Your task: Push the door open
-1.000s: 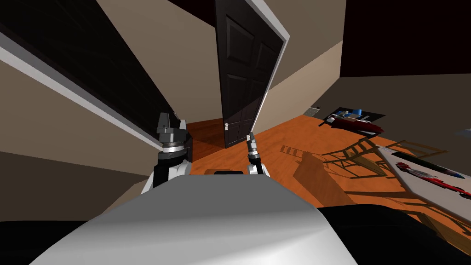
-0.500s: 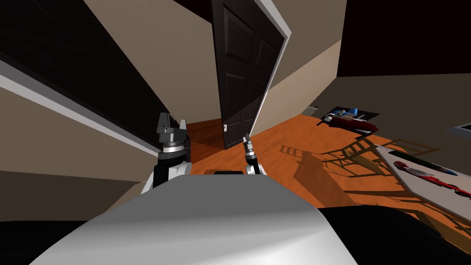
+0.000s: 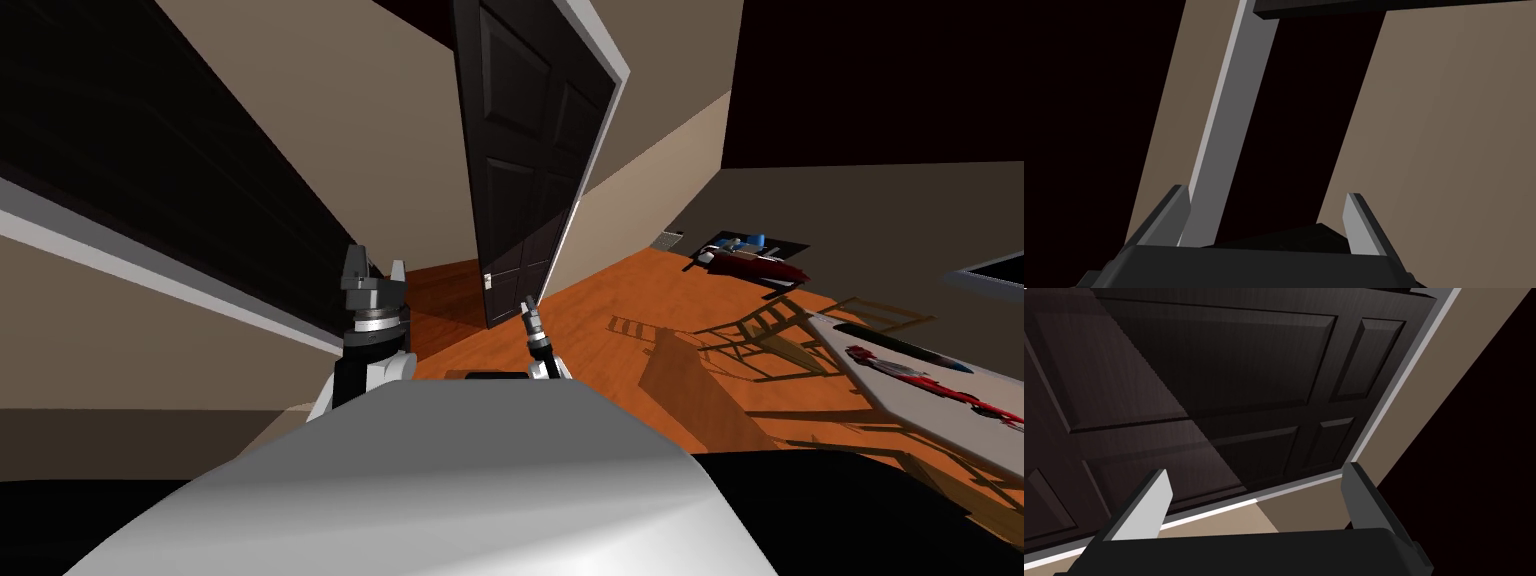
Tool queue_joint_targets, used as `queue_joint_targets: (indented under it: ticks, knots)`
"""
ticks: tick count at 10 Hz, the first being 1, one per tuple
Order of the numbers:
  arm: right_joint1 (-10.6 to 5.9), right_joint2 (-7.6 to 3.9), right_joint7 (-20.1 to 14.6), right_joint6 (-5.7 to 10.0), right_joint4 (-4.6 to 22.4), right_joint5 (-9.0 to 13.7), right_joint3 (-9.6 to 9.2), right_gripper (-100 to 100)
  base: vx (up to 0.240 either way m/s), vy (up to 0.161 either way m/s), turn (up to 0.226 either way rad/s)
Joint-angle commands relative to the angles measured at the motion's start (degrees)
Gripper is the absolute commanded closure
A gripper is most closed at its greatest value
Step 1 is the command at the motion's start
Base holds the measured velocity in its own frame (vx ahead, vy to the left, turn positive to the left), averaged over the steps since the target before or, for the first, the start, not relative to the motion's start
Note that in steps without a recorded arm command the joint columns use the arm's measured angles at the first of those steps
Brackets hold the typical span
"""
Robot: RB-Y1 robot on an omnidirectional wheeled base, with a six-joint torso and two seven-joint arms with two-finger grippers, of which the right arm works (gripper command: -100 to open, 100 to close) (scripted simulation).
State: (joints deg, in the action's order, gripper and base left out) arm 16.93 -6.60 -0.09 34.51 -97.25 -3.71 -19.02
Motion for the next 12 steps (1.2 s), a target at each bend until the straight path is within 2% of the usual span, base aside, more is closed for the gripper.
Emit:
queue_joint_targets:
  ticks: [1,7,8,9,12]
  knots:
    - [-0.95,-0.09,-0.3,0.78,2.8,0.1,-1.15,-100,0.097,0.026,-0.054]
    - [-3.87,-0.73,-1.6,2.34,11.1,0.7,-5.37,-100,0.099,0.021,-0.052]
    - [-4.83,-0.93,-2.1,2.85,13.8,0.9,-6.74,-100,0.116,0.041,-0.082]
    - [-5.30,-1.03,-2.3,3.10,15.1,0.9,-7.43,-100,0.124,0.048,-0.070]
    - [-6.21,-1.22,-2.7,3.59,17.7,1.1,-8.75,-100,0.086,0.021,-0.033]
